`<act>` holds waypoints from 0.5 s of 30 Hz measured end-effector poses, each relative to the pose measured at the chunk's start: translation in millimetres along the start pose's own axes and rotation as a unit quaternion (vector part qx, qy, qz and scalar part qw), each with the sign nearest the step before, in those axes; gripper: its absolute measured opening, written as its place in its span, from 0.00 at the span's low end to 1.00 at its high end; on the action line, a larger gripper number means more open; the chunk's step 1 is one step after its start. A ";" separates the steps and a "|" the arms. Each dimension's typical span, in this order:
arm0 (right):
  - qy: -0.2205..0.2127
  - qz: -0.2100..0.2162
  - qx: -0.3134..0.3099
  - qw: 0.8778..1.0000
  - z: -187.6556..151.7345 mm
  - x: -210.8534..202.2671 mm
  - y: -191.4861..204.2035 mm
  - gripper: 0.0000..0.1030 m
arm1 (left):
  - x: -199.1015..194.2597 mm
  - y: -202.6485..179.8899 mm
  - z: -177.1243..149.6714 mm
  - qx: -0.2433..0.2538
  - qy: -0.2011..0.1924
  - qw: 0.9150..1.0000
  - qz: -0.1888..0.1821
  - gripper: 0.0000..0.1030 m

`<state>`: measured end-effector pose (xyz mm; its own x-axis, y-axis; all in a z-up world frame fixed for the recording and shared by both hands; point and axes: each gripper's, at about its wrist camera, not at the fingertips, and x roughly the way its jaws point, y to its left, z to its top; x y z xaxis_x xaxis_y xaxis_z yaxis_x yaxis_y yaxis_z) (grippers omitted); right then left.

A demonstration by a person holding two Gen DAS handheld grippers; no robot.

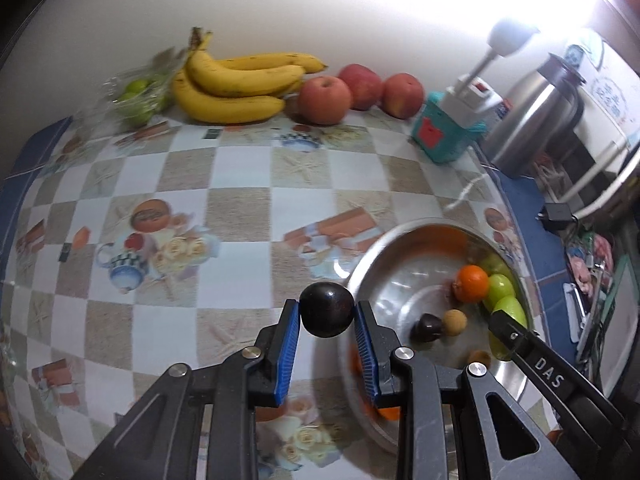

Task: Organize fruits
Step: 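Lift the green pear and dark plum and carry them over the steel bowl, then open the right gripper to drop the pear into the bowl while the left releases the plum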

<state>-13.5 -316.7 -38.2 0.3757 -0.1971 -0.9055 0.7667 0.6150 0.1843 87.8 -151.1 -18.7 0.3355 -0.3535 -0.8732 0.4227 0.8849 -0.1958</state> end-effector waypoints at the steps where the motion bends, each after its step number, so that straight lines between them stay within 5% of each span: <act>1: 0.001 -0.001 0.005 1.000 0.6 0.7 -3.9 0.37 | 1.9 -4.3 0.4 0.005 -0.001 1.000 -0.007 0.29; 15: 0.018 0.003 0.036 0.999 1.8 16.8 -21.5 0.37 | 25.7 -42.7 -6.6 0.066 0.000 0.997 -0.039 0.30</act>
<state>-22.7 -334.6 -56.7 0.3621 -0.1656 -0.9173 0.8005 0.5594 0.2150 72.8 -195.9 -35.7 0.2967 -0.4201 -0.8576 0.5549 0.8067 -0.2032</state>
